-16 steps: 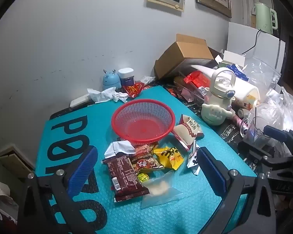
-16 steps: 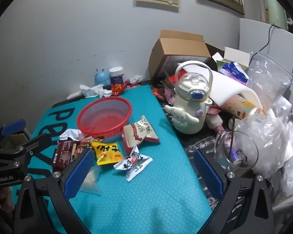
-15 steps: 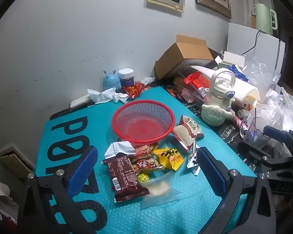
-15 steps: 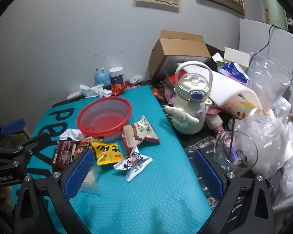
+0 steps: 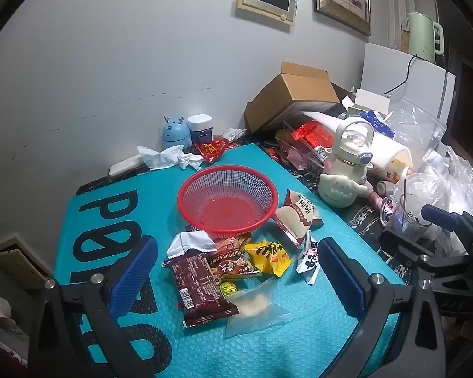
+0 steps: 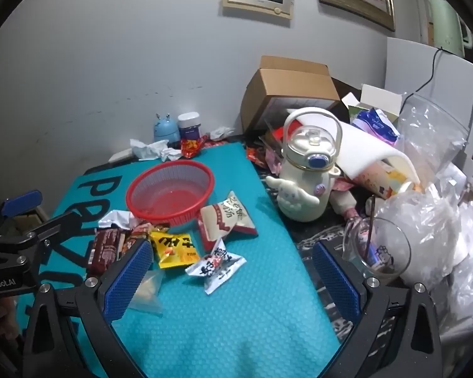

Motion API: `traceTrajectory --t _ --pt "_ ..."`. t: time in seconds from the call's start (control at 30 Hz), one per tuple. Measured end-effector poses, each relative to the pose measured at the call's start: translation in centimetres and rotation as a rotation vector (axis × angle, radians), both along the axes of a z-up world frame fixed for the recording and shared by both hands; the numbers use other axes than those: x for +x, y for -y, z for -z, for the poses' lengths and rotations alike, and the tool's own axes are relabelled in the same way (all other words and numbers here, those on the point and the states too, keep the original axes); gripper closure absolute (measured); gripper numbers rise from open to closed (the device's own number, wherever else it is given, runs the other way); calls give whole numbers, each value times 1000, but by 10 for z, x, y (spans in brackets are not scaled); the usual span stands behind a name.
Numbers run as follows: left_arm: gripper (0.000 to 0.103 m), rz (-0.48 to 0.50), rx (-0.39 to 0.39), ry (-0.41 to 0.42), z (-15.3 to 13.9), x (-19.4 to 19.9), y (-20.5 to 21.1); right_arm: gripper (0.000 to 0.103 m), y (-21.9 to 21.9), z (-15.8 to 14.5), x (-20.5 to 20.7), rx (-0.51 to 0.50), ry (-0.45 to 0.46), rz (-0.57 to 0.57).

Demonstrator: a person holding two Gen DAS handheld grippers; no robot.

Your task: Organize snacks

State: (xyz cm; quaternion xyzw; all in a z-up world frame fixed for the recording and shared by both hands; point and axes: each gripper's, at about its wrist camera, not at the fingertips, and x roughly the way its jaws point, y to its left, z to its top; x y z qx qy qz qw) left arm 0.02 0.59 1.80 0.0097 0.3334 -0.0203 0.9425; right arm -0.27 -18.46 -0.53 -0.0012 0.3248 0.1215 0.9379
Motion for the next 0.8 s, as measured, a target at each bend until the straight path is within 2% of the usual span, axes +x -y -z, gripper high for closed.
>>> traceTrajectory --t 0.67,0.8 --pt "0 27 -11 3 -2 -1 10 0 0 -1 -3 5 11 -1" --pt "0 35 -24 11 0 -11 4 0 0 -2 -3 6 10 0"
